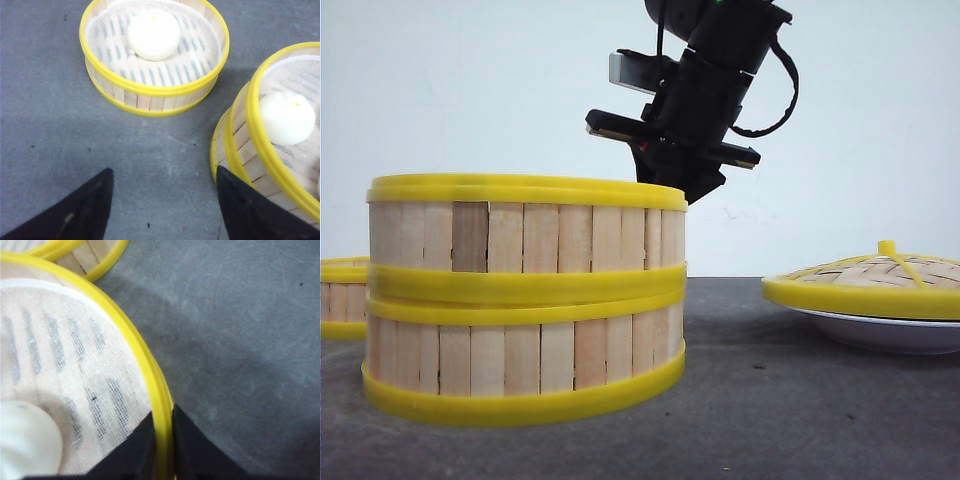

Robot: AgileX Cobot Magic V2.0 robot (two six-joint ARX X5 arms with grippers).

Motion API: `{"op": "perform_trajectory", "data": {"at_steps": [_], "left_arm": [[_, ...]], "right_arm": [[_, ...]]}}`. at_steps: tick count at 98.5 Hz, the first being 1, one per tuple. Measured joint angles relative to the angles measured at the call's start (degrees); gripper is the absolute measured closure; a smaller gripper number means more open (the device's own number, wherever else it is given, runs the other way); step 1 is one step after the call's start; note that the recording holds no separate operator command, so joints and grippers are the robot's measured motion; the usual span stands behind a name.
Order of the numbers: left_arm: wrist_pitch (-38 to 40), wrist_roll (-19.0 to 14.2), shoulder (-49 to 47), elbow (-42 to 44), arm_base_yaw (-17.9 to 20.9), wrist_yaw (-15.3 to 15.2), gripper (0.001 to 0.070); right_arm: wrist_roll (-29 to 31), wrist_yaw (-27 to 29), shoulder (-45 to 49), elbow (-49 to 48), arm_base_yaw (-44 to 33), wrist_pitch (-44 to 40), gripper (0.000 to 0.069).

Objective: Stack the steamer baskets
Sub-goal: 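Lower the held basket onto the nearest basket and open the right gripper, then raise the right gripper away from the two-basket stack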

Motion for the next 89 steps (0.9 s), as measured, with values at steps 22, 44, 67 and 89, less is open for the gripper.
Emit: {"op": "perform_trajectory", "data": {"at_steps": [22, 44, 67, 89], "left_arm": [[0.0, 0.0, 0.0, 0.0, 0.0, 0.0, 0.0317], [0.0, 0.0, 0.0, 0.0, 0.0, 0.0, 0.0317], [0.0, 0.0, 0.0, 0.0, 0.0, 0.0, 0.0317], [2.3, 0.0, 1.1, 0.0, 0.0, 0.0, 0.0317]], "right_arm": [[0.0, 0.1, 0.5, 0.5, 0.1, -0.1, 0.0668], [0.0, 0.2, 0.5, 0.5, 0.2, 0.0, 0.0668], [0.5, 0.2, 1.1, 0.5, 0.4, -0.9, 0.0536], [0.7, -0.2, -0.3, 0.5, 0.5, -3.3, 0.0364]]}}
